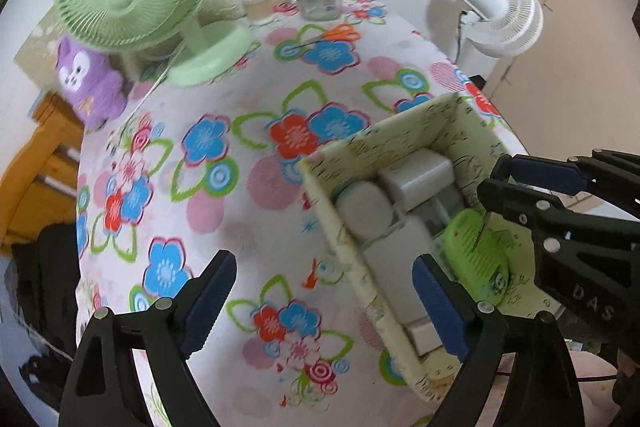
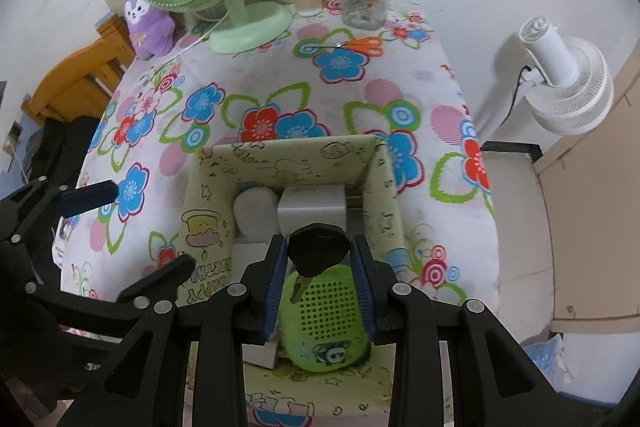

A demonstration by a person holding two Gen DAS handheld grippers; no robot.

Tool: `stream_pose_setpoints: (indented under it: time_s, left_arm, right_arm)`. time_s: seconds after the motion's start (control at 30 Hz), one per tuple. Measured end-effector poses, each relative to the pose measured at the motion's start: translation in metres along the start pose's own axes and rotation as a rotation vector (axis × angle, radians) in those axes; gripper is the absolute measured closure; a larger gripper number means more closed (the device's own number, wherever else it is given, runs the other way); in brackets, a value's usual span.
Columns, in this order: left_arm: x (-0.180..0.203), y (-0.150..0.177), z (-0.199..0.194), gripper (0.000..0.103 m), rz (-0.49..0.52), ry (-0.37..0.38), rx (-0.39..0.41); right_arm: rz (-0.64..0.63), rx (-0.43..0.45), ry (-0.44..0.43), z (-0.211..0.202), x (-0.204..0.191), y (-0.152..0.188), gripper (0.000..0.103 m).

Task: Organize rigid objects
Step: 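Lower the black key fob into the basket and open the right tool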

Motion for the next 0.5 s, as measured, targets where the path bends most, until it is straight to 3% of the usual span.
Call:
stream_pose_setpoints:
  time_s: [0.5]
  left_arm:
    - [-0.017,0.026,0.015,0.012,-0.122,-0.003,-0.094]
  right_arm:
    - [-0.042,-0.107,-0.004,0.052,0.003,0.000,0.068]
Point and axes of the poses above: each gripper's, at about its wrist camera, not at the fingertips, and z roughly the way its jaws point, x to its right, y to its underside, the point moved 3 cm from there along z, roughly the way its jaws point, and after that the axes turned 8 degrees about -y, right-handed, at the moved point
